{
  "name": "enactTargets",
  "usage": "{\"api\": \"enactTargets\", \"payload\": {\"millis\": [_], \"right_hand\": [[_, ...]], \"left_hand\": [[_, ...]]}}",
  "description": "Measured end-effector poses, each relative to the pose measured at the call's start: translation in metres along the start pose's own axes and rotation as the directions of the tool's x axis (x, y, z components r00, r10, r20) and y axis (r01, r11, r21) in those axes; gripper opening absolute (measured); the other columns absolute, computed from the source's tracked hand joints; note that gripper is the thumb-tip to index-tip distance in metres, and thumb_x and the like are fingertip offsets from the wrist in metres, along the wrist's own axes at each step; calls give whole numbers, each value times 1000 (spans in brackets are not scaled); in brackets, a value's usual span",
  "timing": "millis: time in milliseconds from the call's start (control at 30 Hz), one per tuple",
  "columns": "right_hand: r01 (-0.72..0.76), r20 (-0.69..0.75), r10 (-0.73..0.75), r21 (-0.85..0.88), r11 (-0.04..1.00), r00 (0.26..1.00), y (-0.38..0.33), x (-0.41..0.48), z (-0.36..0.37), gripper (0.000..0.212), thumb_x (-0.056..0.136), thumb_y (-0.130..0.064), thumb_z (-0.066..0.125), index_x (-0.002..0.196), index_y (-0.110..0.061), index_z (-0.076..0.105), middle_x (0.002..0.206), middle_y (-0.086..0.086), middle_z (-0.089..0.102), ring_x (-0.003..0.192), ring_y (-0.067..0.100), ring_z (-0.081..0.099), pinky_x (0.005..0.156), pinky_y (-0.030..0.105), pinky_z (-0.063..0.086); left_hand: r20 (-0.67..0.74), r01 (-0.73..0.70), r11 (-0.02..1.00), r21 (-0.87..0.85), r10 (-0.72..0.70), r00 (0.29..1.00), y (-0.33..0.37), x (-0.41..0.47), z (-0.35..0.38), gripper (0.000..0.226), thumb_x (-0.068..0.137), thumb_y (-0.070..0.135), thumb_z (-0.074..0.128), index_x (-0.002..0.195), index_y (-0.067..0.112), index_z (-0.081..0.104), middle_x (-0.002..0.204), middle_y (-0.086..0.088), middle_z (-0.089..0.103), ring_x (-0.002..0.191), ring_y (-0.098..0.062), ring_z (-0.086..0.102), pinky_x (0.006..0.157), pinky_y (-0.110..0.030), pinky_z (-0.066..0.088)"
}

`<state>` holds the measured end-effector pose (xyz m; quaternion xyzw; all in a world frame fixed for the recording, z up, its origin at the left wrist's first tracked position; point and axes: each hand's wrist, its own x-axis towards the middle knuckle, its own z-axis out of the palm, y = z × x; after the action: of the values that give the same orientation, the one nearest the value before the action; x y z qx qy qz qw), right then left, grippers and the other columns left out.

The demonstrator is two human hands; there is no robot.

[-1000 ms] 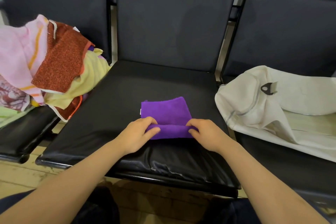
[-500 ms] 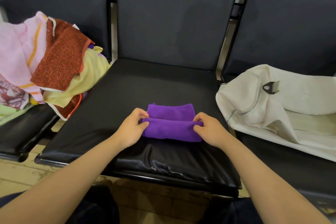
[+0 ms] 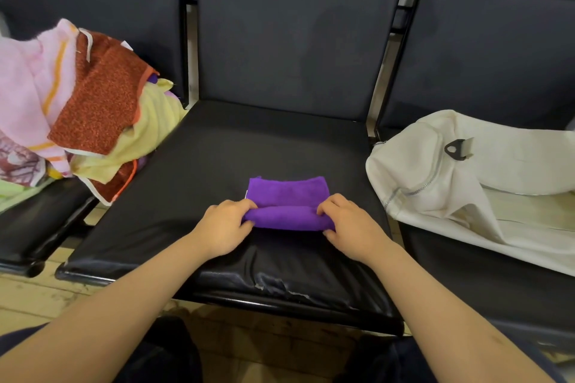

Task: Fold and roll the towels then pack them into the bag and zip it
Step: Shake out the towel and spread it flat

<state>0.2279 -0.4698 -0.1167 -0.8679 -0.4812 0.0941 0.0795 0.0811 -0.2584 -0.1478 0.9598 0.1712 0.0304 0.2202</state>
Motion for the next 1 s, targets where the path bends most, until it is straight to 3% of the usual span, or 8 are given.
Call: {"api": "enactTargets", "payload": {"millis": [100,267,500,600,700,800,867,1000], "right_hand": [[-36,-49,39,59,998,998,-3,3,-1,21,95,-19,51,115,-21,56,114,-3,57,104,17,57,86,28,46],[-170,46,164,287,943,985,-8,2,-8,15,98,-26,44,113,-22,45,97,-1,62,83,13,61,70,29,49],[-236,69,226,204,950,972,-8,5,1,16,97,-35,49,103,-22,44,92,0,59,77,17,60,64,30,49],[-205,-128,211,57,977,969,-13,4,5,21,95,-36,55,108,-21,49,107,-2,47,88,14,54,70,25,47],[-12,-243,1,-41,999,970,-14,5,5,20,96,-35,53,110,-21,57,115,-4,49,100,14,52,82,24,43],[64,-61,-66,-28,998,996,-13,6,8,42,94,-51,49,125,-23,54,125,-4,52,112,15,52,91,27,42],[29,21,-27,-80,996,999,-13,6,12,56,90,-58,52,135,-24,45,131,-3,50,118,17,50,97,32,43],[30,-63,-39,-128,991,997,-21,6,8,39,99,-42,44,132,-23,42,122,0,59,110,21,55,94,36,43]], "left_hand": [[-25,67,991,-120,-70,997,3,-1,-5,11,97,20,46,108,21,46,91,4,61,89,-18,58,86,-34,41],[-60,163,967,-198,-178,982,4,-3,-10,11,100,25,37,106,21,46,94,1,62,92,-23,58,94,-38,38],[-161,295,951,-89,-306,938,1,1,2,34,94,44,49,114,17,45,103,1,54,95,-21,58,88,-41,46],[-354,69,996,55,-45,934,-3,0,5,22,90,31,60,104,13,57,106,-4,51,91,-24,56,77,-40,45],[-210,-266,944,198,305,929,-5,2,1,31,92,30,40,95,12,65,98,-4,61,83,-25,61,72,-37,51],[-37,-183,979,88,187,982,-6,-1,-1,41,94,44,48,126,19,55,121,5,55,109,-15,54,95,-33,44],[-2,-165,974,155,168,986,-7,0,1,52,90,44,55,137,24,43,130,7,49,117,-14,50,99,-32,40],[-96,-106,984,143,121,988,-1,1,-1,45,91,37,54,134,26,42,124,7,56,113,-14,53,103,-33,34]]}}
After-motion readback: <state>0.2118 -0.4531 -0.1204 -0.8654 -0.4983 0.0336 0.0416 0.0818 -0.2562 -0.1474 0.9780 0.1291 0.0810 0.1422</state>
